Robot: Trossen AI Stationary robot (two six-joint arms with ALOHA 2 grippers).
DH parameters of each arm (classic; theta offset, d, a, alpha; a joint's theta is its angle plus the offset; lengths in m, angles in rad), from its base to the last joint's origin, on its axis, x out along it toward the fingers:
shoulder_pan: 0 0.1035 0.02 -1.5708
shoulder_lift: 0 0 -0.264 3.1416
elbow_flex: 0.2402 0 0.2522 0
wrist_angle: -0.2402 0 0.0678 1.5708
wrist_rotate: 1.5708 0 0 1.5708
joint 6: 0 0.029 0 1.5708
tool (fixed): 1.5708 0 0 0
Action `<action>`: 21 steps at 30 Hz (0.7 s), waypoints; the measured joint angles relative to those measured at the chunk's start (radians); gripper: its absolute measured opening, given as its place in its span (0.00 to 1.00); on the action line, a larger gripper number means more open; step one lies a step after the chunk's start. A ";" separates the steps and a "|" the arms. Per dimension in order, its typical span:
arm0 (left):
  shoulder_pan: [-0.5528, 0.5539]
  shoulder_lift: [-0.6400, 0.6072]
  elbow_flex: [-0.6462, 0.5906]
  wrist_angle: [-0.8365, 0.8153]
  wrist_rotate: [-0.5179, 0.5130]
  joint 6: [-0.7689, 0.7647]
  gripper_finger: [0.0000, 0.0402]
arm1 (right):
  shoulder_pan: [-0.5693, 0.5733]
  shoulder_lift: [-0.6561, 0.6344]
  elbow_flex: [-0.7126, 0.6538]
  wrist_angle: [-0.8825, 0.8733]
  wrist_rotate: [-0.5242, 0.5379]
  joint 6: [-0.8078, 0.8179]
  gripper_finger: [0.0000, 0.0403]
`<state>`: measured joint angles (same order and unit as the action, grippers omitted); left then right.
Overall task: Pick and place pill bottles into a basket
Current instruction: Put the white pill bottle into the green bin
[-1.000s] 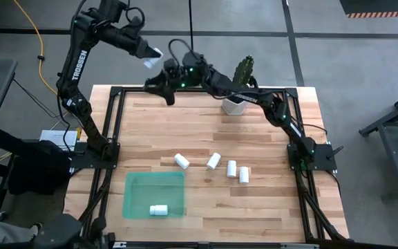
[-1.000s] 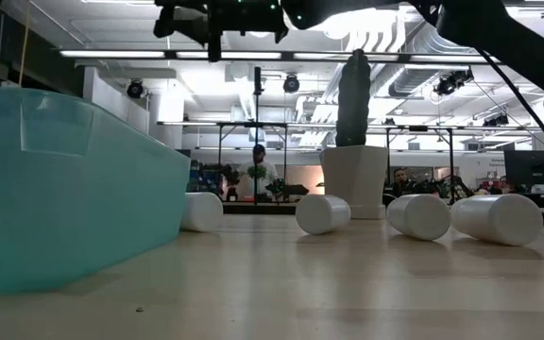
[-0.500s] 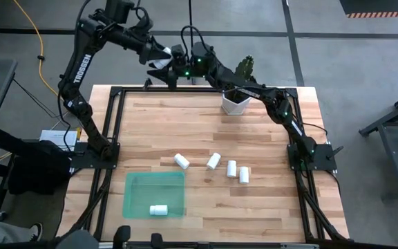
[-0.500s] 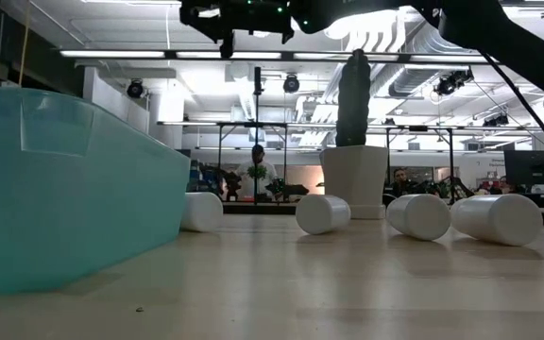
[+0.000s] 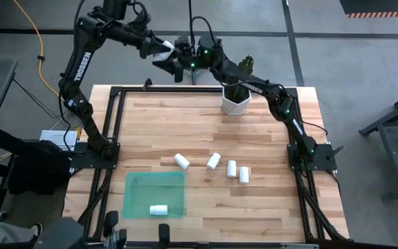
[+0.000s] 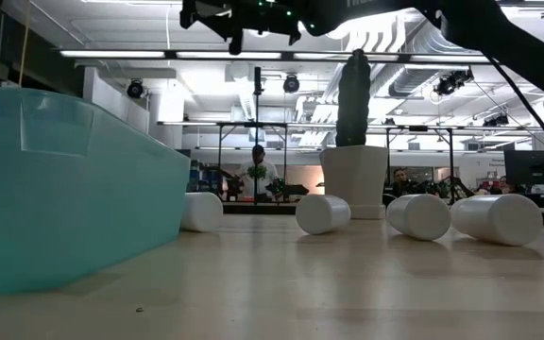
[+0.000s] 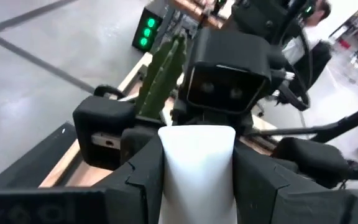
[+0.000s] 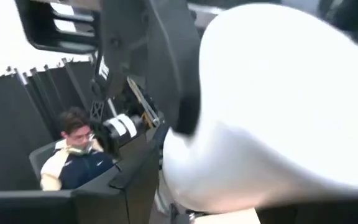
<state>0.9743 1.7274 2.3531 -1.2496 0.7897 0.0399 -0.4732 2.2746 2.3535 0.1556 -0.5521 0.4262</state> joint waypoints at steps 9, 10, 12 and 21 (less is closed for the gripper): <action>-0.002 0.009 0.000 0.024 -0.004 0.001 0.46 | -0.034 -0.006 0.001 0.053 -0.023 0.024 0.52; -0.002 0.010 0.000 0.023 0.002 0.001 0.46 | -0.034 -0.006 0.001 0.057 -0.023 0.024 0.52; 0.001 0.011 0.000 0.021 0.008 0.001 0.46 | -0.034 -0.006 0.001 0.060 -0.022 0.022 0.52; -0.007 0.011 0.000 0.026 0.017 0.000 0.46 | -0.033 -0.006 0.001 0.066 -0.030 0.011 0.50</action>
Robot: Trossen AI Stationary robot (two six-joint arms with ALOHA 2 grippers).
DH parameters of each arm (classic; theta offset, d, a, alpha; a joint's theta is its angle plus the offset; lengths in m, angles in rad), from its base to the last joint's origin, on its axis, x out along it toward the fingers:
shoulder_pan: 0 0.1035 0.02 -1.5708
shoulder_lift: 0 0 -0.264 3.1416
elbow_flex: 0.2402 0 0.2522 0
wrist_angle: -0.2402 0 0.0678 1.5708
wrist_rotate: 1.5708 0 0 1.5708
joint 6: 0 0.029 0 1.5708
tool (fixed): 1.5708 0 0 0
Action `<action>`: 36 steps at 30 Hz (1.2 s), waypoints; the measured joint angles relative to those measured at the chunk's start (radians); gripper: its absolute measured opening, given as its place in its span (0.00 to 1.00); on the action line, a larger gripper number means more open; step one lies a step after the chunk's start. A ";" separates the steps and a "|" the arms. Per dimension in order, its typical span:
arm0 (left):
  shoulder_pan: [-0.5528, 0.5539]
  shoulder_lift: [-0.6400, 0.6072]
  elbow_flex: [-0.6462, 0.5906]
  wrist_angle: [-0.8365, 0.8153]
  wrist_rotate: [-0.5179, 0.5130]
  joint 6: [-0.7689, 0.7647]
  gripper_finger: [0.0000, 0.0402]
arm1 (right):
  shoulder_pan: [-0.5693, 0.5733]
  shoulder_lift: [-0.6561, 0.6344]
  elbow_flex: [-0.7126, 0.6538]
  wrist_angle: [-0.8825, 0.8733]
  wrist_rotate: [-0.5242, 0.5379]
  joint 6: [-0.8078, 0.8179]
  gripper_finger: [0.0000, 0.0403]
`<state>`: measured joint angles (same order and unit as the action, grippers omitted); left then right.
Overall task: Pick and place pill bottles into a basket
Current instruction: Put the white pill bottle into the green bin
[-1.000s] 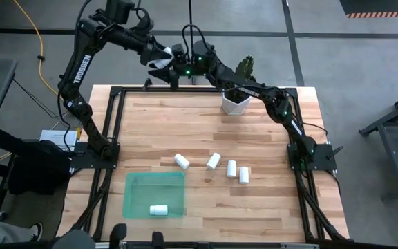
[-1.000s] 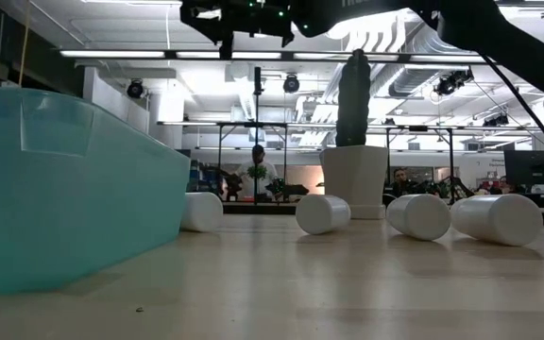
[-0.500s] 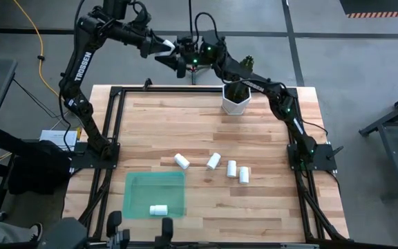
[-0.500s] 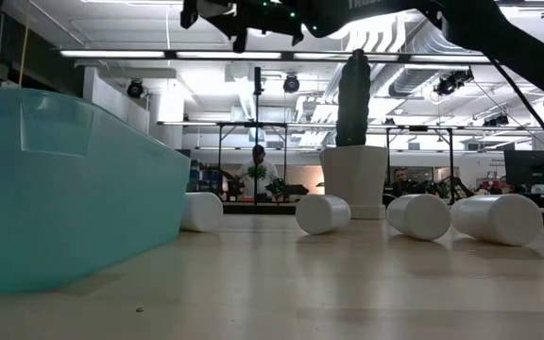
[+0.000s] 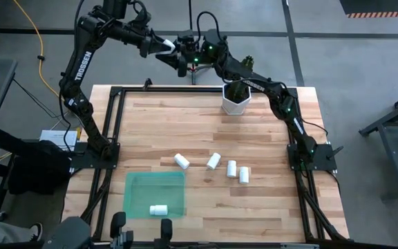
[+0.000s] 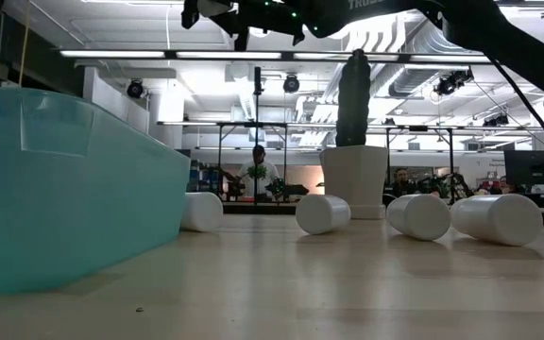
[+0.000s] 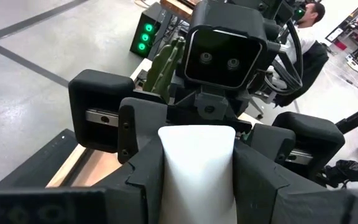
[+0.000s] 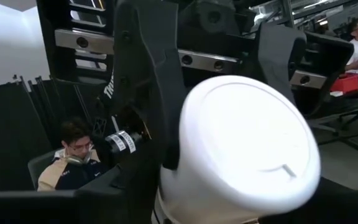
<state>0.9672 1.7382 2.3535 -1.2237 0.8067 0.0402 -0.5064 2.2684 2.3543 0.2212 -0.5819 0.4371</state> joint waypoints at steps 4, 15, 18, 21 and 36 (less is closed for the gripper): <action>0.000 0.000 0.000 -0.002 0.019 0.004 0.46 | 0.000 0.000 0.001 0.000 -0.009 0.004 0.42; 0.000 0.000 0.000 -0.005 0.022 0.000 0.46 | 0.002 0.000 0.001 0.001 -0.012 0.012 0.41; 0.000 0.000 0.000 -0.005 0.022 0.000 0.46 | 0.005 0.000 0.001 0.000 -0.015 0.012 0.41; 0.001 0.000 0.000 -0.002 0.022 -0.003 0.46 | 0.010 0.000 0.002 -0.009 -0.019 0.011 0.41; 0.000 0.000 0.000 -0.004 0.023 -0.003 0.51 | 0.019 -0.002 0.003 -0.045 -0.043 0.004 0.41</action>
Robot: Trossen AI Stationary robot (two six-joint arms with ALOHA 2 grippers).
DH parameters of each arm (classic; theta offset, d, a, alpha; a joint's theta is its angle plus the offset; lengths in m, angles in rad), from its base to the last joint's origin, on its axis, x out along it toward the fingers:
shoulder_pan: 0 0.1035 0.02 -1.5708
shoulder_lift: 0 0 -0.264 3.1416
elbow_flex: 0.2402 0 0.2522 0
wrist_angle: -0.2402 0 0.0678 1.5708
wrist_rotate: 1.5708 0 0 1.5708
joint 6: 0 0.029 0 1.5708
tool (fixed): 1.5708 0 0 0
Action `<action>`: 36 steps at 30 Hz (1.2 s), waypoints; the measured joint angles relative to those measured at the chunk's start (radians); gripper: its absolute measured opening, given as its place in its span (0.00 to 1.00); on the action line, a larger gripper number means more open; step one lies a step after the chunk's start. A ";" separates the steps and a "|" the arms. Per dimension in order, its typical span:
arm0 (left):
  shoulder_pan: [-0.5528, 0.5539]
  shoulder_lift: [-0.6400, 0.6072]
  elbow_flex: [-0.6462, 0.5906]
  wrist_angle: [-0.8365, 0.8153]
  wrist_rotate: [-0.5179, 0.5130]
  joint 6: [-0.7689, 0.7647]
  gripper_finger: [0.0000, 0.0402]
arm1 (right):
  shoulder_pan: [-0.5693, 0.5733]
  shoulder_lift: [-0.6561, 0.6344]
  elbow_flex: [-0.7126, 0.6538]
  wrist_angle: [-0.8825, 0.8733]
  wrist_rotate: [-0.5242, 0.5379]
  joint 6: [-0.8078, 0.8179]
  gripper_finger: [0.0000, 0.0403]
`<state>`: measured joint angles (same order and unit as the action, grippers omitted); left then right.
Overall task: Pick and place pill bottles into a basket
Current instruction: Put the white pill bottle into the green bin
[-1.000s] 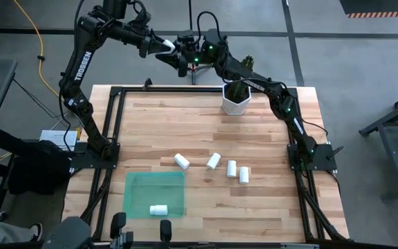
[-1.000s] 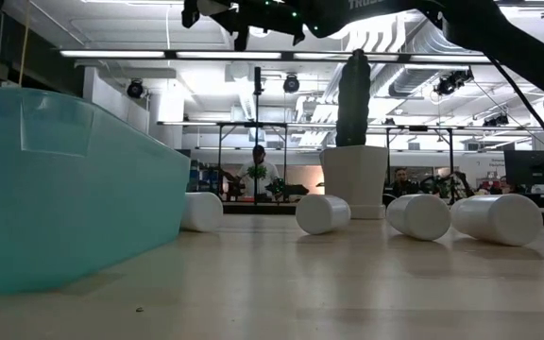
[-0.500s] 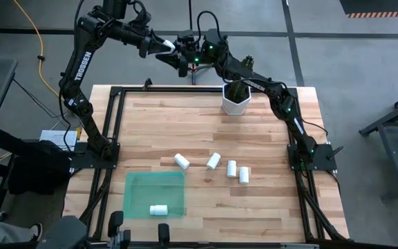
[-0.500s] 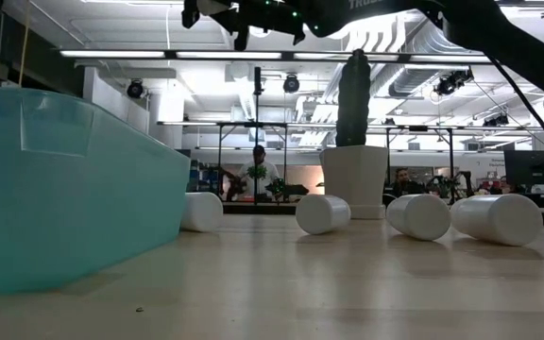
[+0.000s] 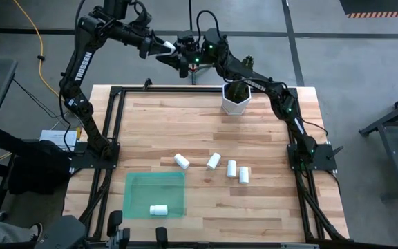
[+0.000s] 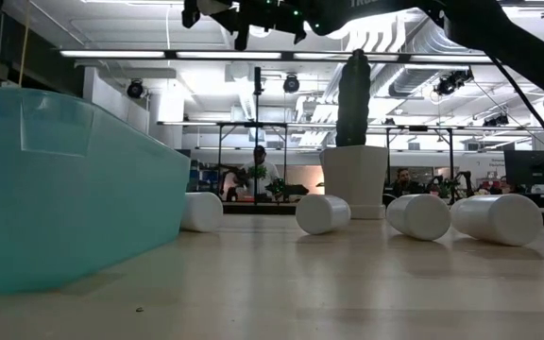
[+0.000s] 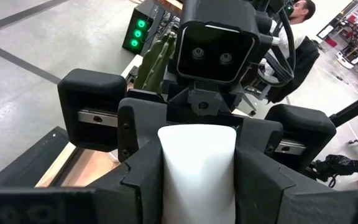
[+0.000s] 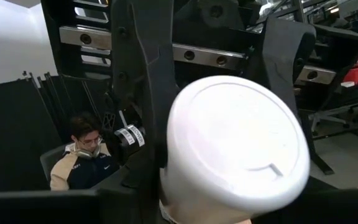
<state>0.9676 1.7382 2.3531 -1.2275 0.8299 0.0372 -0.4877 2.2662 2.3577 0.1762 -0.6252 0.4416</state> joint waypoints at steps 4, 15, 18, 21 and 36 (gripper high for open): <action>0.000 0.001 0.000 0.025 0.005 0.001 0.55 | 0.000 -0.003 0.002 -0.014 -0.012 -0.001 0.41; 0.002 -0.027 0.002 0.172 -0.104 -0.019 0.67 | 0.029 0.000 0.000 -0.049 -0.081 -0.027 0.41; 0.000 -0.037 0.002 0.205 -0.186 -0.019 0.69 | 0.041 0.000 0.000 -0.067 -0.081 -0.039 0.41; 0.006 -0.042 0.002 0.226 -0.321 -0.019 0.70 | 0.072 0.000 0.000 -0.112 -0.089 -0.046 0.41; 0.229 -0.049 0.003 0.239 -0.370 -0.122 0.71 | 0.290 0.007 -0.001 -0.690 0.099 -0.318 0.41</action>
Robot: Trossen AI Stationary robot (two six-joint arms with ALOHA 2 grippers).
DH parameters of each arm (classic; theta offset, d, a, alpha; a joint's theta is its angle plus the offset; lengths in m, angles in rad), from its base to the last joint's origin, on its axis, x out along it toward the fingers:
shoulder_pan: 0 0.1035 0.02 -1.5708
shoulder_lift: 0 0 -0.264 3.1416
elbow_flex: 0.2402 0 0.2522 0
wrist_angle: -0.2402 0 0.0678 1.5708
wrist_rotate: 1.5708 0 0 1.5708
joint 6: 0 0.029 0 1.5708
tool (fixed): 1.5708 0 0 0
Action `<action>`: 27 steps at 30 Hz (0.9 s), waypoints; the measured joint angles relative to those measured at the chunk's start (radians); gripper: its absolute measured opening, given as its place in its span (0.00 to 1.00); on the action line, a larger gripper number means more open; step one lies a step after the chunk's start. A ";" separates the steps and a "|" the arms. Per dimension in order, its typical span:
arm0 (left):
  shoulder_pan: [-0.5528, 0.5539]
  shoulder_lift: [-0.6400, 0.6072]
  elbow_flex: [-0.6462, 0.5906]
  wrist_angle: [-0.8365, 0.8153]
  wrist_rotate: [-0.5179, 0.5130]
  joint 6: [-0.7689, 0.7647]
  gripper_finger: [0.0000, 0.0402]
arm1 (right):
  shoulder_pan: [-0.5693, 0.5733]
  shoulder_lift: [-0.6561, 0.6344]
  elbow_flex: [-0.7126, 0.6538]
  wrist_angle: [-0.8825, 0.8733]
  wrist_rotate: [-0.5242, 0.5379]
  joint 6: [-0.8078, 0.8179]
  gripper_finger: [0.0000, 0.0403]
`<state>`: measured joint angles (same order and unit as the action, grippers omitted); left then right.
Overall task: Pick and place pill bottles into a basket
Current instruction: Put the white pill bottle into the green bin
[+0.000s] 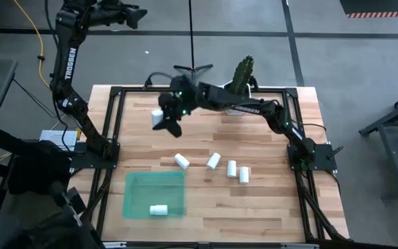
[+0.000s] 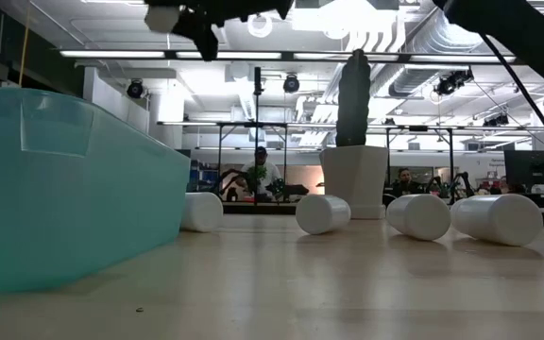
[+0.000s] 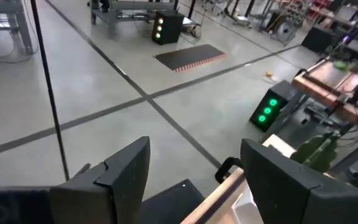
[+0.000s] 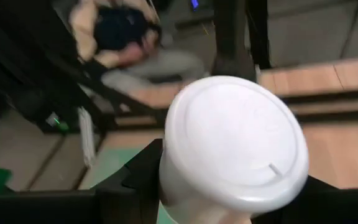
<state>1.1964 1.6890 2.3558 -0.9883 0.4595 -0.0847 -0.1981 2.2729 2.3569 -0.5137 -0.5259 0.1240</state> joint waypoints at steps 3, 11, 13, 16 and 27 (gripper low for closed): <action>0.022 0.000 -0.004 0.001 0.027 -0.010 0.70 | 0.040 0.020 0.000 -0.067 0.058 -0.028 0.41; 0.021 0.000 -0.046 -0.017 0.029 -0.026 0.70 | 0.143 0.085 -0.001 -0.170 0.126 -0.027 0.41; 0.021 0.000 -0.063 -0.019 0.028 -0.032 0.70 | 0.165 0.094 -0.004 -0.222 0.147 -0.027 0.41; 0.021 -0.001 -0.095 -0.033 0.025 -0.052 0.69 | 0.196 0.100 -0.004 -0.285 0.170 -0.022 0.41; 0.007 -0.001 -0.200 -0.089 0.133 -0.094 0.67 | 0.282 0.117 -0.004 -0.318 0.223 0.209 0.41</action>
<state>1.2031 1.6882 2.1555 -1.0775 0.5921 -0.1787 0.0837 2.3899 2.3528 -0.8319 -0.3025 0.3335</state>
